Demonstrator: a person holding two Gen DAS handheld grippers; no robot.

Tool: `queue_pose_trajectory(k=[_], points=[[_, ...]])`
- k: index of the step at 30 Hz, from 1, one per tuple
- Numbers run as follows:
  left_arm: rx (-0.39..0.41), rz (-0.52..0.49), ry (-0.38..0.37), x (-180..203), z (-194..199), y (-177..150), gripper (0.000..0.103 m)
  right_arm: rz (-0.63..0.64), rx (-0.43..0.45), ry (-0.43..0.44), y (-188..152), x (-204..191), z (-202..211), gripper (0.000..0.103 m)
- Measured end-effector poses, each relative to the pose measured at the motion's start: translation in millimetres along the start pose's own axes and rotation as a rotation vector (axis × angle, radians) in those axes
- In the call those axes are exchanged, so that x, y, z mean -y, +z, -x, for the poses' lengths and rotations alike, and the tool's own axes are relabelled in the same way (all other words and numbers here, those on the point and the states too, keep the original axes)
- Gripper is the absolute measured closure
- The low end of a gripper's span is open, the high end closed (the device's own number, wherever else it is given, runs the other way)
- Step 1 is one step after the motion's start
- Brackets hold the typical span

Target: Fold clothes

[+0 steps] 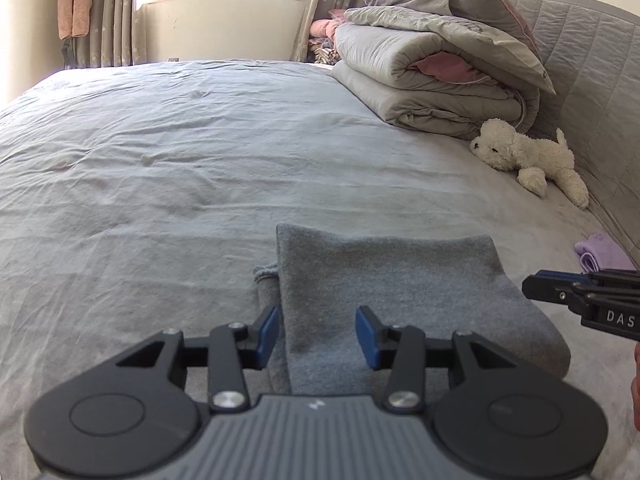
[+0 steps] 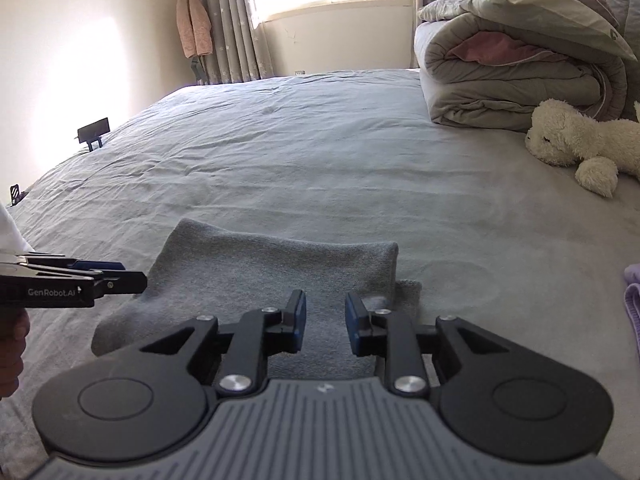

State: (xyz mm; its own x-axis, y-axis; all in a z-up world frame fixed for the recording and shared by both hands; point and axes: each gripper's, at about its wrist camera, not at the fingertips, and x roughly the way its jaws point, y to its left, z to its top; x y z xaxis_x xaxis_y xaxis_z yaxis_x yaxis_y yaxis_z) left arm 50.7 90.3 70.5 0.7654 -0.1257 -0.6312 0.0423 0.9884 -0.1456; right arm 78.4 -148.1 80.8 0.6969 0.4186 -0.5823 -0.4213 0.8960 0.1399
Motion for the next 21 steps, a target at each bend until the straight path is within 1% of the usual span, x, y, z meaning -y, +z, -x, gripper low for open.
queue_pose_trajectory(k=[3, 7, 10, 12, 14, 21], points=[[0.015, -0.029, -0.038, 13.3, 6.7, -2.7, 0.059, 0.032, -0.025, 0.047, -2.1, -11.9, 0.3, 0.077], [0.006, -0.068, -0.066, 27.4, 4.5, -11.0, 0.059, 0.062, -0.088, 0.058, -7.3, -23.1, -12.7, 0.076], [-0.028, -0.072, -0.058, 31.3, -4.9, -17.4, 0.056, 0.086, -0.107, 0.050, -9.7, -27.5, -17.0, 0.069], [-0.036, -0.068, -0.050, 31.1, -7.7, -19.2, 0.049, 0.090, -0.118, 0.048, -10.8, -28.0, -19.6, 0.066], [-0.040, -0.065, -0.042, 30.8, -9.5, -20.3, 0.046, 0.087, -0.131, 0.042, -12.9, -26.6, -22.6, 0.063], [-0.079, -0.016, -0.040, 26.7, -18.6, -26.0, 0.045, 0.107, -0.159, 0.030, -19.6, -30.4, -31.3, 0.060]])
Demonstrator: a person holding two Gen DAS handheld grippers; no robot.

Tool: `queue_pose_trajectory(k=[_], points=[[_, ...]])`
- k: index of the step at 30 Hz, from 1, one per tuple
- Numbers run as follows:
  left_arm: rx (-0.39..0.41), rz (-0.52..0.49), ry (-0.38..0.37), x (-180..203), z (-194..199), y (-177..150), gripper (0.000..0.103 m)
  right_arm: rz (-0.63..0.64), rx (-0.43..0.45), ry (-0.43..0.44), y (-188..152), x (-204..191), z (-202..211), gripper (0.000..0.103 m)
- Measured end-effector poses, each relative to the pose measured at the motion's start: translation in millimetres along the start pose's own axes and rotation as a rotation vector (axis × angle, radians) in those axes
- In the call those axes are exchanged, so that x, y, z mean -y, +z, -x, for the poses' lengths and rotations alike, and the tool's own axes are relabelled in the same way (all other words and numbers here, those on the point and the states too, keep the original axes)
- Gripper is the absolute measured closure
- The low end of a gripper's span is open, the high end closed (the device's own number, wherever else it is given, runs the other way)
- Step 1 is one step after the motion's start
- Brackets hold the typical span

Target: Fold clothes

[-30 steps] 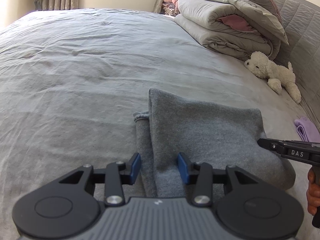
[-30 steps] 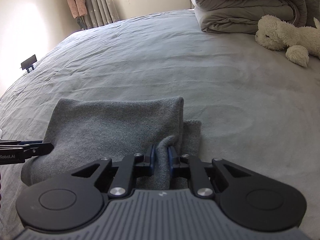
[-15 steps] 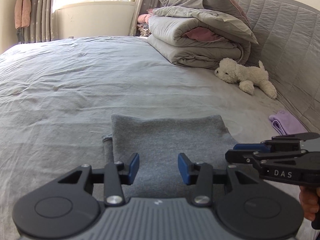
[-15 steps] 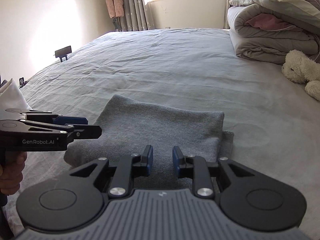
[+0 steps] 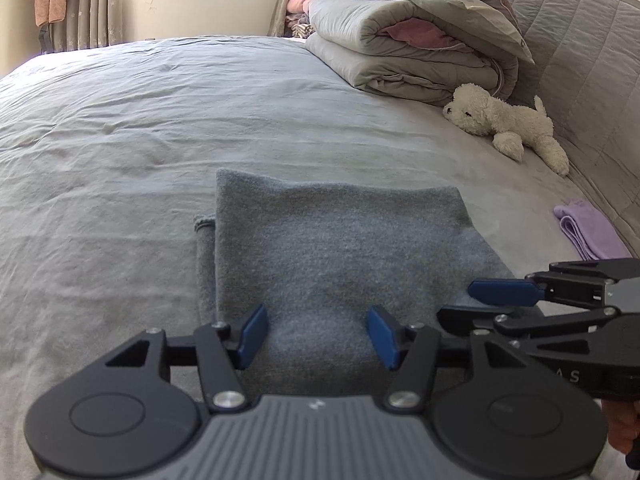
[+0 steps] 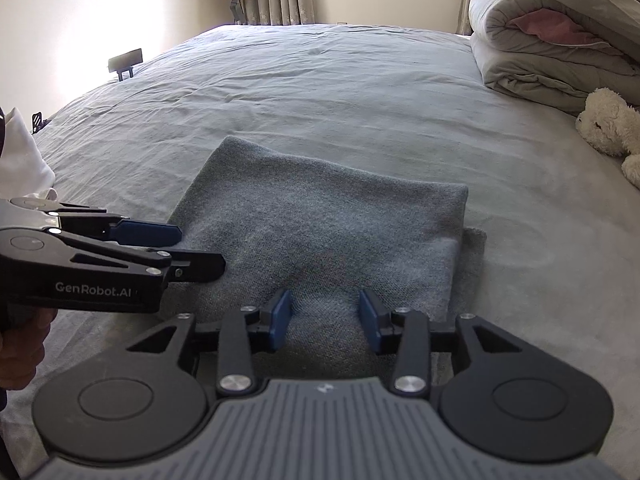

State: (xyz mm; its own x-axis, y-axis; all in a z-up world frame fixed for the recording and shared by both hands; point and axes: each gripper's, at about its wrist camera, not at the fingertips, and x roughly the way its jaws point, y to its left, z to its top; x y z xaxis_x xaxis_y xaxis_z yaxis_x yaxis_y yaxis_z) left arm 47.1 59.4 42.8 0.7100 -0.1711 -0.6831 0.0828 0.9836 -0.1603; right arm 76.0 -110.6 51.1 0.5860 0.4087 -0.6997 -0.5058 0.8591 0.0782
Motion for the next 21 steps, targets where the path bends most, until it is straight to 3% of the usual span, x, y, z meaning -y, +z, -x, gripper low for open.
queue_pose_trajectory(k=[10, 21], points=[[-0.007, 0.006, 0.010, 1.7, -4.7, -3.4, 0.043, 0.040, 0.003, -0.024, -3.3, -5.4, -8.3, 0.055], [-0.014, 0.025, 0.000, -0.8, -5.8, -1.9, 0.043, 0.038, 0.024, 0.004, 4.7, -1.6, 11.5, 0.054]])
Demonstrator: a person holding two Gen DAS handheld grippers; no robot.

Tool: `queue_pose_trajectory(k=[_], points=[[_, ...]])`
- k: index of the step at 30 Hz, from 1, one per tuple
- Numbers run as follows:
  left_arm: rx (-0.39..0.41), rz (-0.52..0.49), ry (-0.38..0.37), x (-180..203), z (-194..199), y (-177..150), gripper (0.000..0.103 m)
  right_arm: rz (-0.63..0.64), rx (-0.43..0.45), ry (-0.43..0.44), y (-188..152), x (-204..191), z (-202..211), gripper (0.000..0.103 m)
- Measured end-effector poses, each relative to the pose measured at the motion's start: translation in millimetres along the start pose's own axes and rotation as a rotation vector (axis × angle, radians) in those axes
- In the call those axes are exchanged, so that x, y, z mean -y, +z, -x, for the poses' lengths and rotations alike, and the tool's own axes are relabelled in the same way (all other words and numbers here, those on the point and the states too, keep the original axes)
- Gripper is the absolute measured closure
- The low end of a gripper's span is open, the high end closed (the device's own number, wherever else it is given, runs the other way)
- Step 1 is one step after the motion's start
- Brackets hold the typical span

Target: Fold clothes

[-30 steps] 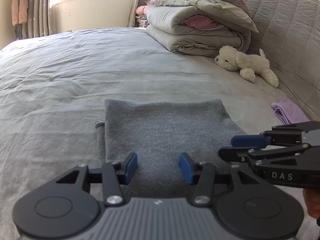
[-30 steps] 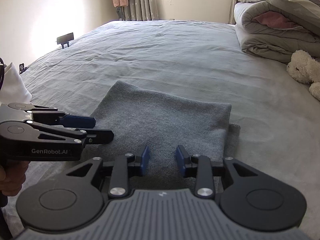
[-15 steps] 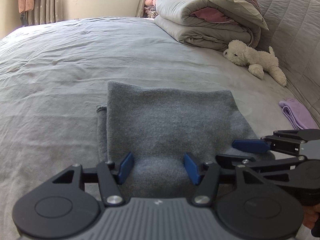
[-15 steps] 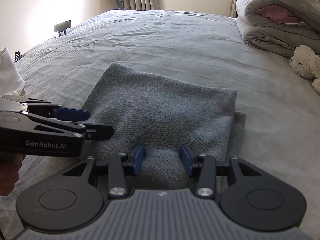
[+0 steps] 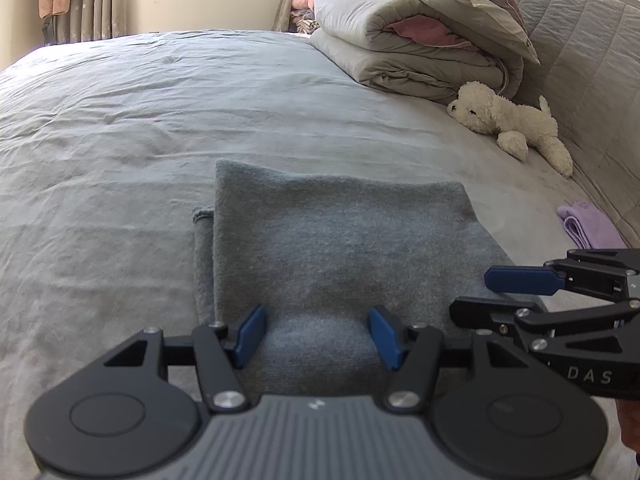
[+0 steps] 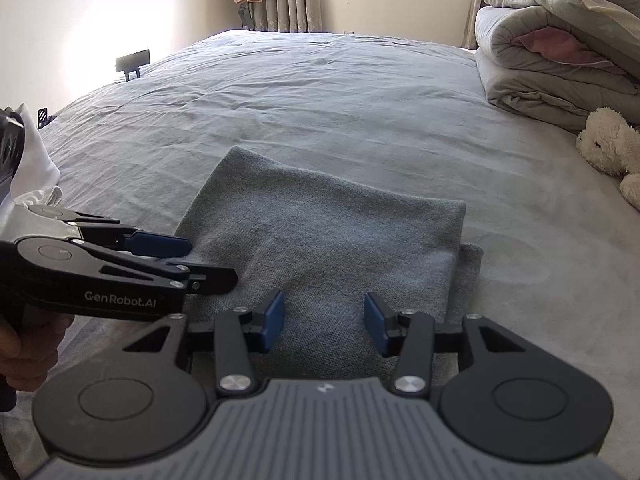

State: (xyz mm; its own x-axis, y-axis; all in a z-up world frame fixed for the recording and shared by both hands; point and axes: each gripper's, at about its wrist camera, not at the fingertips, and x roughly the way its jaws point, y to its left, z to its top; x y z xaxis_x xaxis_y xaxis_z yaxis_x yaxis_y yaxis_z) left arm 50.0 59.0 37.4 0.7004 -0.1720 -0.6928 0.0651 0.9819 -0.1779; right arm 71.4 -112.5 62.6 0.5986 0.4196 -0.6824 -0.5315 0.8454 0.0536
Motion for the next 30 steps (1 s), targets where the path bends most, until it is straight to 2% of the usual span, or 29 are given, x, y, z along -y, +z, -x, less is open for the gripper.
queue_pose_trajectory(k=[7, 22, 30], points=[[0.001, -0.011, 0.007, 1.5, -0.3, -0.4, 0.042, 0.008, -0.058, -0.015, -4.6, -3.8, -14.3, 0.050], [0.003, -0.024, 0.008, 1.8, -0.1, -0.5, 0.041, 0.020, -0.053, -0.012, -8.8, -1.0, -20.7, 0.047], [0.006, -0.025, 0.013, -0.5, 4.1, 1.4, 0.040, 0.027, -0.029, -0.018, -3.8, 0.1, -8.2, 0.046]])
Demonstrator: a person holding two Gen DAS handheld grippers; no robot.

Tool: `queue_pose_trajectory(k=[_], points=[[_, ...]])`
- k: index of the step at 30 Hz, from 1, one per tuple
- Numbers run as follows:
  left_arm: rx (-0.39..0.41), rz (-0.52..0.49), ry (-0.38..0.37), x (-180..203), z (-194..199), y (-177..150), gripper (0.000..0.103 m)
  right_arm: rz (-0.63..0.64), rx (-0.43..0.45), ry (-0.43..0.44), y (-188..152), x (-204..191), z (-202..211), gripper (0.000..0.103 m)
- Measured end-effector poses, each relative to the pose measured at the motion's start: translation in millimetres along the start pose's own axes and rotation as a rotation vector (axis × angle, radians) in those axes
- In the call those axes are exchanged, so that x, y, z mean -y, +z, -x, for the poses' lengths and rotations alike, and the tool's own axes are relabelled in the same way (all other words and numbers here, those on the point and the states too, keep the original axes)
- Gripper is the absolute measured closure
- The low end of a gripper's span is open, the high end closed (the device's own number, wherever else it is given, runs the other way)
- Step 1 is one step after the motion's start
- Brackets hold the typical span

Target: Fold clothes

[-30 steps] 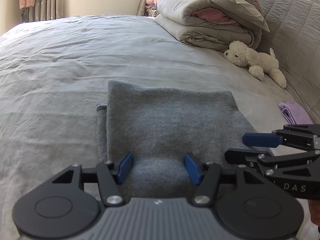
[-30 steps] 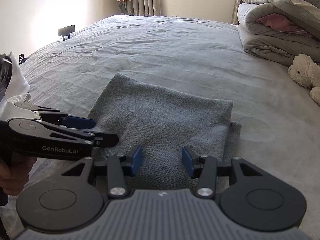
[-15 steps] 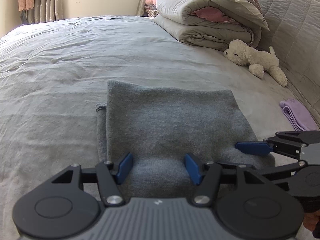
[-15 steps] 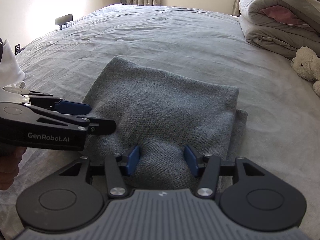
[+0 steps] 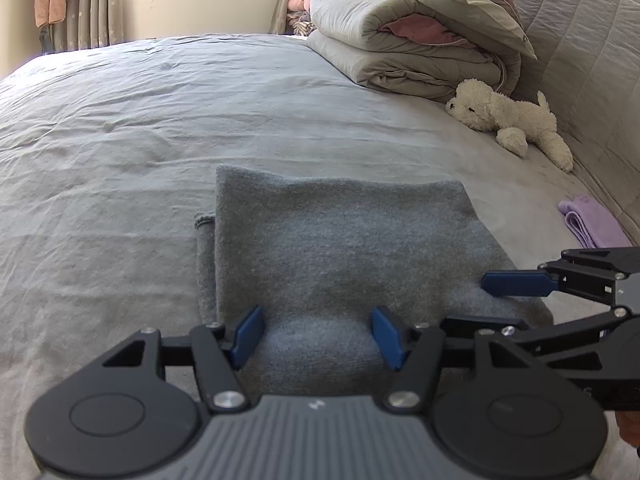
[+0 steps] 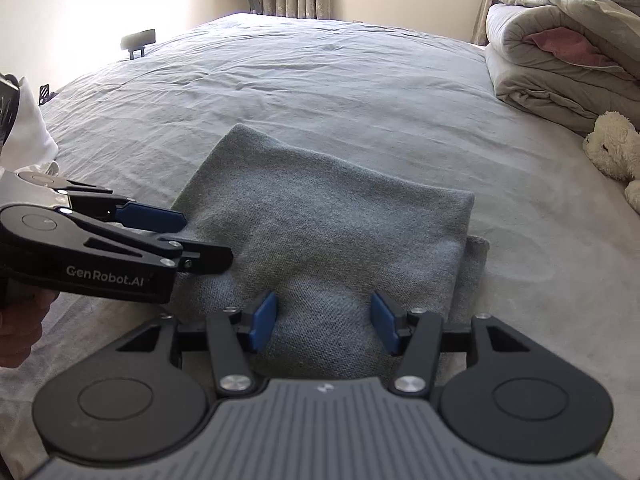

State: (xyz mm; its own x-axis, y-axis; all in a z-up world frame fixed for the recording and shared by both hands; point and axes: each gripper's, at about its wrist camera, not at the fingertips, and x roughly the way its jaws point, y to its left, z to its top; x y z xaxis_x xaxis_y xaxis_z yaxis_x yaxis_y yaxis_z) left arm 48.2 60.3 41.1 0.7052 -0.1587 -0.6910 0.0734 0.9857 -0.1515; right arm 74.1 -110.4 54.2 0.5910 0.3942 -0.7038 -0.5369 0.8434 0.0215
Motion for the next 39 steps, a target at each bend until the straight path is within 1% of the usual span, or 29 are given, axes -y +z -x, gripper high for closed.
queue_pose_trajectory(k=[6, 8, 14, 16, 18, 19, 20, 22, 26, 28, 33, 39], points=[[-0.008, 0.042, 0.015, -11.8, 8.9, -1.5, 0.038, -0.090, 0.033, -0.046, -14.6, 1.5, 14.9, 0.046], [-0.008, 0.059, 0.011, -17.4, 14.7, -4.9, 0.037, -0.139, 0.040, -0.049, -19.5, 5.1, 19.6, 0.046], [-0.008, 0.082, -0.003, -28.7, 26.6, -19.0, 0.034, -0.202, 0.069, -0.045, -21.7, 10.0, 29.4, 0.046], [-0.007, 0.079, -0.001, -30.1, 26.1, -20.5, 0.033, -0.234, 0.084, -0.036, -20.5, 13.4, 32.2, 0.047], [-0.001, 0.070, 0.002, -30.0, 24.6, -20.3, 0.032, -0.253, 0.077, -0.032, -20.6, 15.7, 30.6, 0.052], [0.000, 0.068, 0.004, -30.0, 23.7, -20.4, 0.032, -0.250, 0.059, -0.032, -21.4, 15.2, 26.8, 0.058], [-0.004, 0.072, 0.004, -30.2, 22.3, -20.8, 0.032, -0.246, 0.044, -0.032, -22.3, 14.6, 23.1, 0.059], [-0.014, 0.080, 0.005, -30.7, 19.5, -21.6, 0.032, -0.230, 0.031, -0.032, -24.5, 13.4, 17.7, 0.059], [-0.044, 0.123, -0.009, -38.3, 14.5, -24.2, 0.032, -0.249, 0.019, -0.012, -23.9, 19.3, 12.1, 0.059], [-0.056, 0.135, -0.018, -40.6, 13.2, -23.7, 0.032, -0.238, 0.013, -0.012, -24.7, 19.5, 10.3, 0.059], [-0.077, 0.120, -0.012, -38.8, 11.7, -20.6, 0.031, -0.229, 0.007, -0.007, -25.7, 21.2, 8.9, 0.057], [-0.090, 0.133, -0.025, -47.6, 12.3, -15.7, 0.031, -0.255, -0.006, 0.005, -26.2, 32.2, 16.0, 0.057]])
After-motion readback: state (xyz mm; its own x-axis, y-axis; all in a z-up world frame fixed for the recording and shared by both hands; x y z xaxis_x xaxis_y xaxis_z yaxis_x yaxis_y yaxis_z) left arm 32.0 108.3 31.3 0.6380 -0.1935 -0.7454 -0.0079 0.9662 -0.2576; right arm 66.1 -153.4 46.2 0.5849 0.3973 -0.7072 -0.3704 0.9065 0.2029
